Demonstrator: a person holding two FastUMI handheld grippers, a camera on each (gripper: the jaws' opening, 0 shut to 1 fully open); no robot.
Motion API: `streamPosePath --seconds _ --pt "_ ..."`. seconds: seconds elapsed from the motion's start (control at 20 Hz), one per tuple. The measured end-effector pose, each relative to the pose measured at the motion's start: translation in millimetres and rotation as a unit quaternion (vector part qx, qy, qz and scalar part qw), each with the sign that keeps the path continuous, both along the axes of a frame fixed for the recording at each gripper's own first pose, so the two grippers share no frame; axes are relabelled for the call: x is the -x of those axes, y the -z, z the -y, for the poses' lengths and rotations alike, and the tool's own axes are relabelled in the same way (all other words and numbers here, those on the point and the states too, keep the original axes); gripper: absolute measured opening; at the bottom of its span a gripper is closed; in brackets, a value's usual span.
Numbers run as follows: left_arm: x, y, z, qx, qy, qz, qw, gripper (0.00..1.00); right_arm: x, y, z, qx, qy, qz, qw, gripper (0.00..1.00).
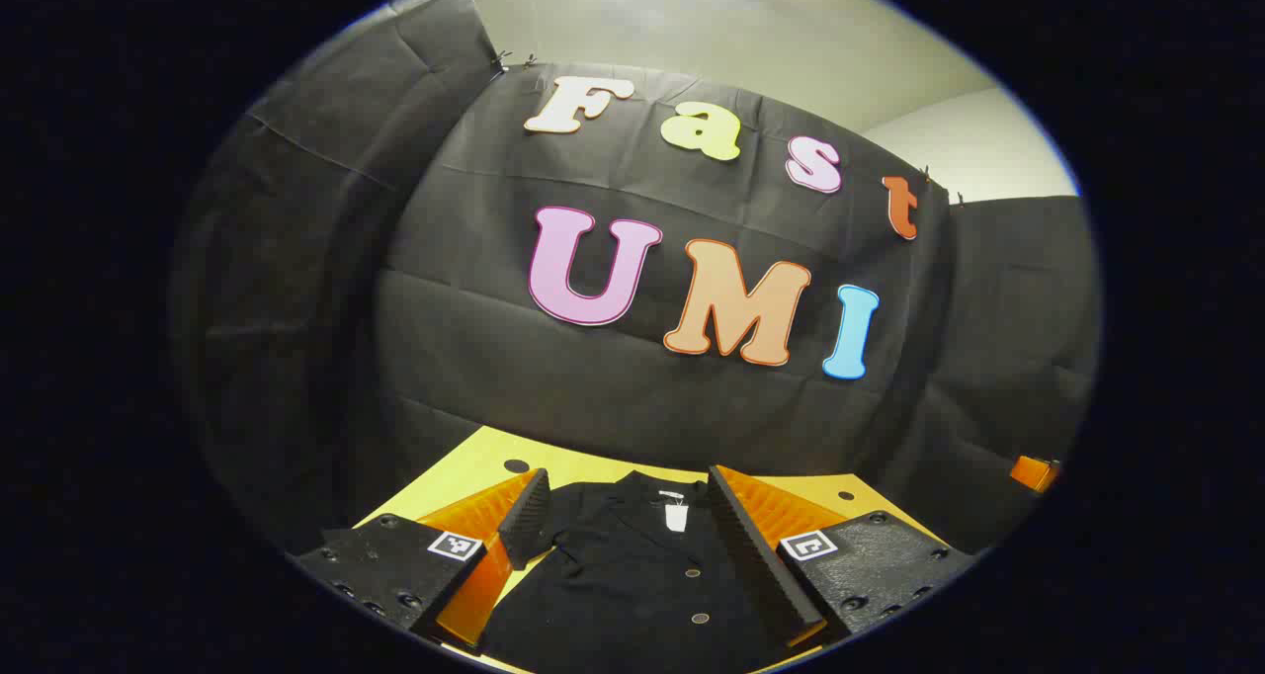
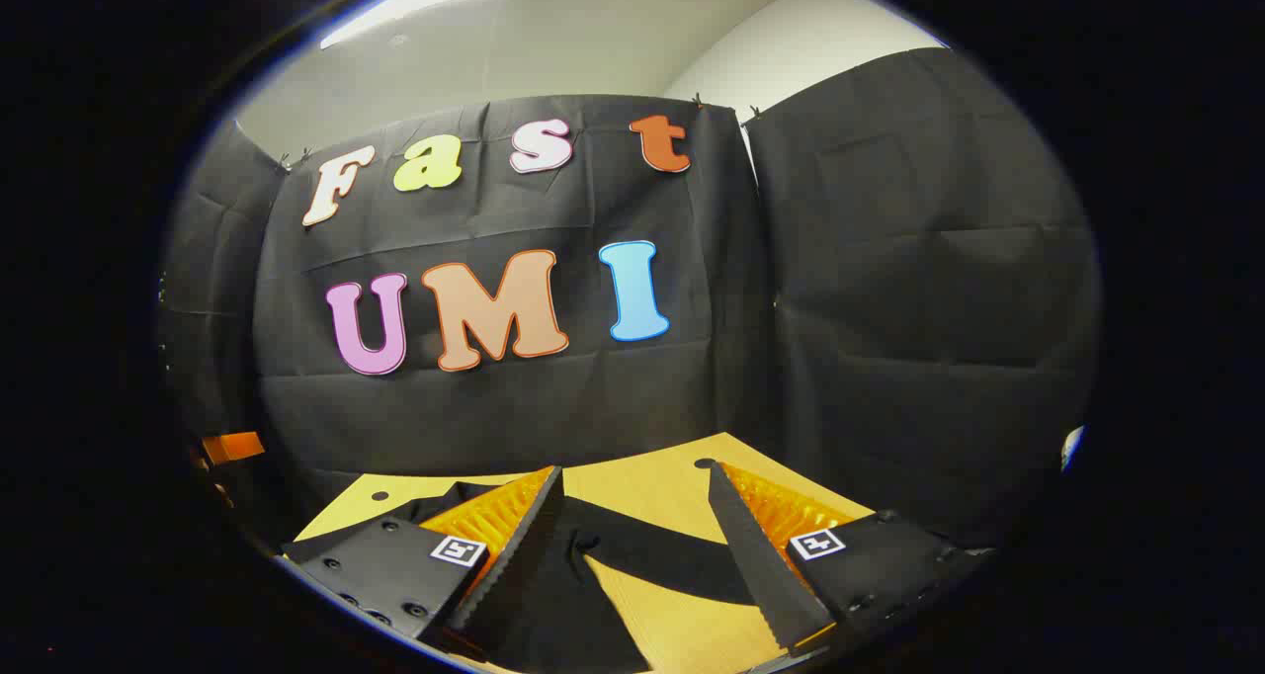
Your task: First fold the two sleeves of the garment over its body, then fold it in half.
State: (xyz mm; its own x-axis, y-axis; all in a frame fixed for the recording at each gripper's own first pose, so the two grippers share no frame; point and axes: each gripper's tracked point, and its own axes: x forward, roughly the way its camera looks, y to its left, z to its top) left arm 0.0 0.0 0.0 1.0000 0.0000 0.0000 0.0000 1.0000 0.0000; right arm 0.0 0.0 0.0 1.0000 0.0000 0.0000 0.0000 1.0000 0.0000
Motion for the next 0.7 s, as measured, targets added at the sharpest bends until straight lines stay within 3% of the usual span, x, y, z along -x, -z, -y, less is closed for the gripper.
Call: streamPosePath --seconds 0.05,0.15,0.3,0.4,0.45,0.65,0.7 --pt "-1 2 0 0.000 -0.001 -0.003 1.000 0.92 -2 -1 -1 0.002 -0.001 0.000 1.000 0.92" --pt "-3 4 -1 0.002 -0.002 -0.008 1.000 0.92 -6 0 -2 0.006 -0.001 -0.002 1.000 0.95" --pt "-6 5 -1 -0.002 -0.003 -0.008 1.000 0.92 -10 3 -2 0.006 -0.001 -0.007 1.000 0.92" --pt "-8 2 -3 -0.009 -0.005 -0.003 1.000 0.92 -14 4 -1 0.004 0.000 -0.008 1.000 0.95" --pt "-9 0 -2 -0.012 -0.004 -0.002 1.000 0.92 -16 2 -1 0.002 0.001 -0.006 1.000 0.92" --pt "-9 -2 -2 -0.020 -0.003 0.002 1.000 0.92 -21 3 -2 0.001 -0.001 -0.004 1.000 0.92" --pt "-10 0 -3 -0.021 -0.003 0.003 1.000 0.92 -22 4 -2 0.004 -0.001 -0.004 1.000 0.95"
